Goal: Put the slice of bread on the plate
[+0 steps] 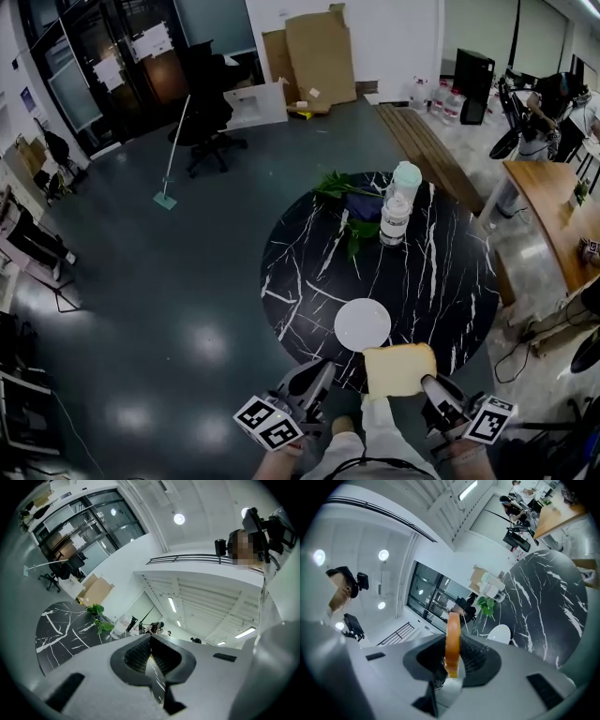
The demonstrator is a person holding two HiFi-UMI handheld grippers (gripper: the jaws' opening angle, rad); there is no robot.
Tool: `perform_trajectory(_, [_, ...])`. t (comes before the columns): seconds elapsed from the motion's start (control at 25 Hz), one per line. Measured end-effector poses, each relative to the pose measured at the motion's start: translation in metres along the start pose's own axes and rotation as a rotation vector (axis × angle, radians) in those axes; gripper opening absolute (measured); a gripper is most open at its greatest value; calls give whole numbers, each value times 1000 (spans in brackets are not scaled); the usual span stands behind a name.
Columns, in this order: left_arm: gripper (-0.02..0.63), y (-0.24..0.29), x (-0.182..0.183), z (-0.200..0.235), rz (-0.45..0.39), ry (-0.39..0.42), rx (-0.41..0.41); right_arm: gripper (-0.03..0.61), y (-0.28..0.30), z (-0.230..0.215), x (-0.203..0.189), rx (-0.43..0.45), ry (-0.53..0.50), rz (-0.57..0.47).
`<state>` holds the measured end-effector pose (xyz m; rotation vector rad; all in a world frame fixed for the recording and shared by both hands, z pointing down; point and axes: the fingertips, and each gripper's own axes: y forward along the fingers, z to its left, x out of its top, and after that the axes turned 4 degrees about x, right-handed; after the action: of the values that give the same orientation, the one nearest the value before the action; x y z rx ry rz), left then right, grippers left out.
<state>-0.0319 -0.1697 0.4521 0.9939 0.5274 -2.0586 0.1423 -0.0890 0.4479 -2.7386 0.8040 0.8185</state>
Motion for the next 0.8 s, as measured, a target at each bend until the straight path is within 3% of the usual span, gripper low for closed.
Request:
perform_trajectory(0.48, [8, 51, 12, 43, -5, 17, 91, 86, 84, -71, 17, 0, 80, 108])
perform_trajectory(0.64, [8, 58, -4, 63, 16, 27, 142, 86, 101, -101, 5, -43, 138, 149])
perform_trajectory(0.8, [8, 60, -16, 88, 8, 61, 196, 86, 123, -118, -5, -17, 216, 165])
